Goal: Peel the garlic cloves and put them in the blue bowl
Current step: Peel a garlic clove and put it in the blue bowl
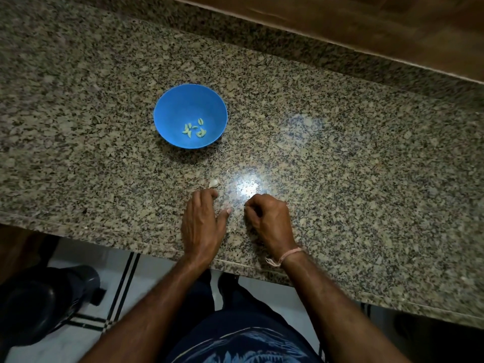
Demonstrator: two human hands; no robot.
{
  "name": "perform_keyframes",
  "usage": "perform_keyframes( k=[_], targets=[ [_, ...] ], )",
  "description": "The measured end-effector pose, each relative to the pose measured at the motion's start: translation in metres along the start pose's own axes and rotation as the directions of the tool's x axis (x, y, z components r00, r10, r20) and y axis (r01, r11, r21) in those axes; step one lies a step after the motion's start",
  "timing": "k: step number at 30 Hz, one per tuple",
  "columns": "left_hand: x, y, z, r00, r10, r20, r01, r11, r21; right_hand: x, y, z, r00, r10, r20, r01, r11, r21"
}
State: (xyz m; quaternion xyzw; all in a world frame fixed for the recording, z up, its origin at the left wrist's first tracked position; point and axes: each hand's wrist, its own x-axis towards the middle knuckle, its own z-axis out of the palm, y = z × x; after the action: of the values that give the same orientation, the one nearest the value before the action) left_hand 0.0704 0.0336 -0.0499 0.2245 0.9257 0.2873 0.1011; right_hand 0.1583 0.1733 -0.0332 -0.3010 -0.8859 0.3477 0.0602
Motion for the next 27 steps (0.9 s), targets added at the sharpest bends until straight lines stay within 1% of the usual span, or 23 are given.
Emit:
perform_keyframes(
  k=[5, 8, 9, 10, 11, 12, 13, 15, 16, 17, 19, 21, 25, 27],
  targets=[
    [0.001, -0.001, 0.000, 0.999, 0.027, 0.016, -0.028, 0.999, 0.028, 0.002, -0.004, 0.001, 1.000, -0.022, -0.001, 0.022, 0.996, -0.084],
    [0.001, -0.001, -0.001, 0.999, 0.033, 0.033, -0.033, 0.999, 0.027, 0.002, -0.006, 0.003, 0.999, 0.042, 0.020, -0.041, 0.996, -0.074],
    [0.001, 0.000, -0.003, 0.999, 0.024, 0.047, -0.024, 1.000, 0.009, 0.003, -0.007, 0.002, 0.996, 0.084, 0.034, -0.083, 0.996, -0.030],
    [0.001, 0.003, -0.004, 0.998, 0.005, 0.069, -0.003, 1.000, -0.028, 0.004, -0.007, 0.000, 0.989, 0.140, 0.057, -0.143, 0.988, 0.056],
    [0.002, 0.006, -0.007, 0.995, -0.020, 0.101, 0.030, 0.995, -0.093, 0.005, -0.007, -0.003, 0.975, 0.200, 0.093, -0.214, 0.960, 0.181],
    [0.003, 0.011, -0.008, 0.988, -0.055, 0.143, 0.081, 0.980, -0.184, 0.005, -0.007, -0.007, 0.959, 0.244, 0.144, -0.279, 0.906, 0.319],
    [0.004, 0.015, -0.010, 0.978, -0.093, 0.188, 0.143, 0.950, -0.277, 0.004, -0.008, -0.010, 0.941, 0.272, 0.201, -0.336, 0.826, 0.454],
    [0.006, 0.021, -0.012, 0.958, -0.156, 0.242, 0.245, 0.882, -0.403, -0.001, -0.011, -0.013, 0.893, 0.311, 0.326, -0.450, 0.608, 0.654],
    [0.007, 0.022, -0.013, 0.951, -0.176, 0.254, 0.275, 0.857, -0.436, -0.004, -0.013, -0.013, 0.868, 0.328, 0.373, -0.496, 0.516, 0.699],
    [0.007, 0.021, -0.014, 0.945, -0.189, 0.265, 0.296, 0.838, -0.458, -0.006, -0.015, -0.013, 0.849, 0.342, 0.402, -0.524, 0.456, 0.719],
    [0.007, 0.020, -0.015, 0.938, -0.205, 0.281, 0.321, 0.818, -0.477, -0.008, -0.016, -0.011, 0.839, 0.353, 0.413, -0.536, 0.412, 0.737],
    [0.007, 0.020, -0.015, 0.929, -0.228, 0.290, 0.347, 0.809, -0.474, -0.009, -0.016, -0.011, 0.852, 0.353, 0.386, -0.515, 0.434, 0.739],
    [0.005, 0.025, -0.013, 0.932, -0.244, 0.269, 0.343, 0.834, -0.432, -0.011, -0.018, -0.009, 0.901, 0.332, 0.279, -0.430, 0.593, 0.681],
    [0.005, 0.028, -0.014, 0.936, -0.246, 0.254, 0.336, 0.842, -0.422, -0.011, -0.017, -0.007, 0.910, 0.332, 0.247, -0.410, 0.639, 0.650]
  ],
)
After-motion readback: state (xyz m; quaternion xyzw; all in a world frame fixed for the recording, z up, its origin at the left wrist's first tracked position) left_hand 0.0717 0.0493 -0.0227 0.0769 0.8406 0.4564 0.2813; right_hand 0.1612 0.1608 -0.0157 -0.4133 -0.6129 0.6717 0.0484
